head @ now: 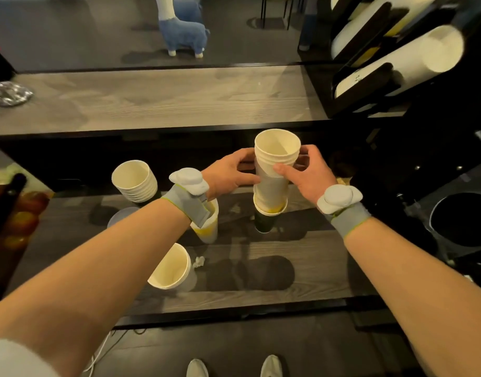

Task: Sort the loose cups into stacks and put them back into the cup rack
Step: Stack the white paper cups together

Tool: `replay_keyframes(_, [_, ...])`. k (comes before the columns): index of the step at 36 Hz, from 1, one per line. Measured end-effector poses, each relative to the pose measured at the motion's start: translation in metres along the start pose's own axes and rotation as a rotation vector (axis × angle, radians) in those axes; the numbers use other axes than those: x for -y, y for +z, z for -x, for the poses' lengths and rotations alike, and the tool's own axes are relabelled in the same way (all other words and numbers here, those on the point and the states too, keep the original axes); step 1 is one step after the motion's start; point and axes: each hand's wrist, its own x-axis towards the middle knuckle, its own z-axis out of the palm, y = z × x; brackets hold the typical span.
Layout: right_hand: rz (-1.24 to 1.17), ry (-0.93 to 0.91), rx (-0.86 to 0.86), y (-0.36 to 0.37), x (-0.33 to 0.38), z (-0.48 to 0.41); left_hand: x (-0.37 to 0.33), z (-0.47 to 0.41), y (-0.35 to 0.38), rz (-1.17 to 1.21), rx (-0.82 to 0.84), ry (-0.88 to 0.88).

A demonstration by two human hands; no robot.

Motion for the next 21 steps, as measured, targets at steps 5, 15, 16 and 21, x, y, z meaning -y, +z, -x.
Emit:
replay_keyframes(5, [-0.020,-0.049,-0.024,-0.004,0.013,0.003,-0.013,0.007,0.000,-0.050,-0.039,0.057])
replay_keyframes(15, [-0.035,-0.167,-0.053,-0.016,0.055,0.011,-0.049,0.027,-0.015,-0.063,-0.154,0.229])
replay_keyframes(16, [-0.041,-0.186,-0.039,-0.017,0.061,0.012,-0.052,0.029,-0.019,-0.065,-0.170,0.248])
replay_keyframes(21, [-0.039,-0.257,0.029,-0.010,0.088,0.015,-0.058,0.038,-0.045,-0.046,-0.191,0.262])
